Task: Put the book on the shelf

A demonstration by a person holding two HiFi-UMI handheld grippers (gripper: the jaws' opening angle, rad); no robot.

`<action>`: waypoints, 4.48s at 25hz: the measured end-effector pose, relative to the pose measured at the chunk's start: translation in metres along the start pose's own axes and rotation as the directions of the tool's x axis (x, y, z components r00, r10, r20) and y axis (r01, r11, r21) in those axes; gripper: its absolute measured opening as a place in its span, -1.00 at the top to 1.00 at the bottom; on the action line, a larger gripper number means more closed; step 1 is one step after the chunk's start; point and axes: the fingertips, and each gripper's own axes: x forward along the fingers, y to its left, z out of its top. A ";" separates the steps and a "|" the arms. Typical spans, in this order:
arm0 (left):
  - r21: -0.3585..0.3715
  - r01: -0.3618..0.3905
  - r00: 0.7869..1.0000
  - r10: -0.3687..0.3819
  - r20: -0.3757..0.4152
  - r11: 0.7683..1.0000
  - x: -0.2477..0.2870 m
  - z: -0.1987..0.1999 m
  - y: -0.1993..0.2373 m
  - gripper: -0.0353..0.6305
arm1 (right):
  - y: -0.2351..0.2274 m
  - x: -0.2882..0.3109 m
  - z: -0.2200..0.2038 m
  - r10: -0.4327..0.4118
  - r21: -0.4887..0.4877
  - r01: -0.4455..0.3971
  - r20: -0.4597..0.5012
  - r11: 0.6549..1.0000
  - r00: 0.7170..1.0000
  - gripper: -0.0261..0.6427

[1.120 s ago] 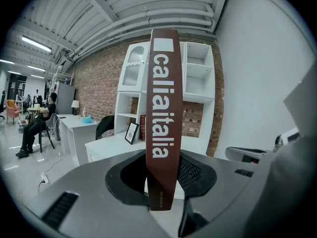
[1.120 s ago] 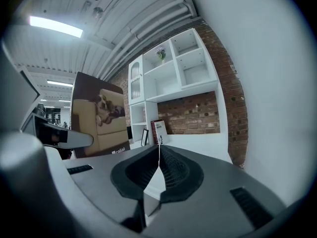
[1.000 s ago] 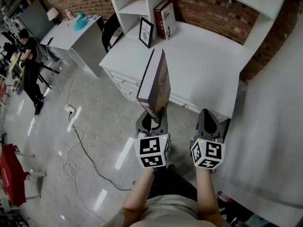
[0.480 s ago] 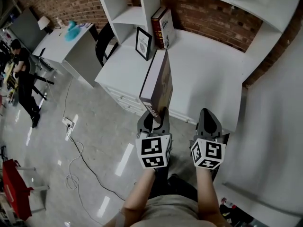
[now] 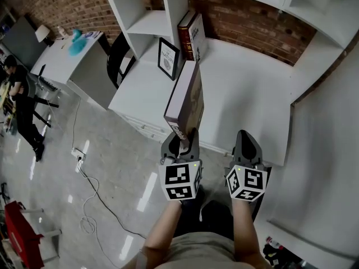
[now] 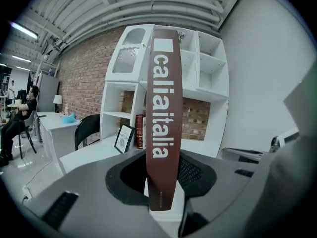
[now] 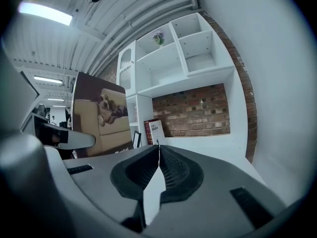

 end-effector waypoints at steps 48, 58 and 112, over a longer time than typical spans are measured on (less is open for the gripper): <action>-0.023 -0.049 0.995 0.047 -0.083 0.999 0.238 0.027 -0.026 0.45 | -0.118 0.216 0.029 0.061 -0.008 -0.062 -0.067 0.998 0.996 0.87; -0.008 -0.024 0.994 0.023 -0.110 1.000 0.268 0.022 -0.027 0.45 | -0.125 0.238 0.021 0.060 0.008 -0.059 -0.090 0.998 0.994 0.87; 0.026 0.120 0.976 -0.113 -0.184 0.992 0.449 -0.001 0.044 0.45 | -0.111 0.349 -0.032 -0.125 0.055 0.138 -0.193 0.989 0.973 0.87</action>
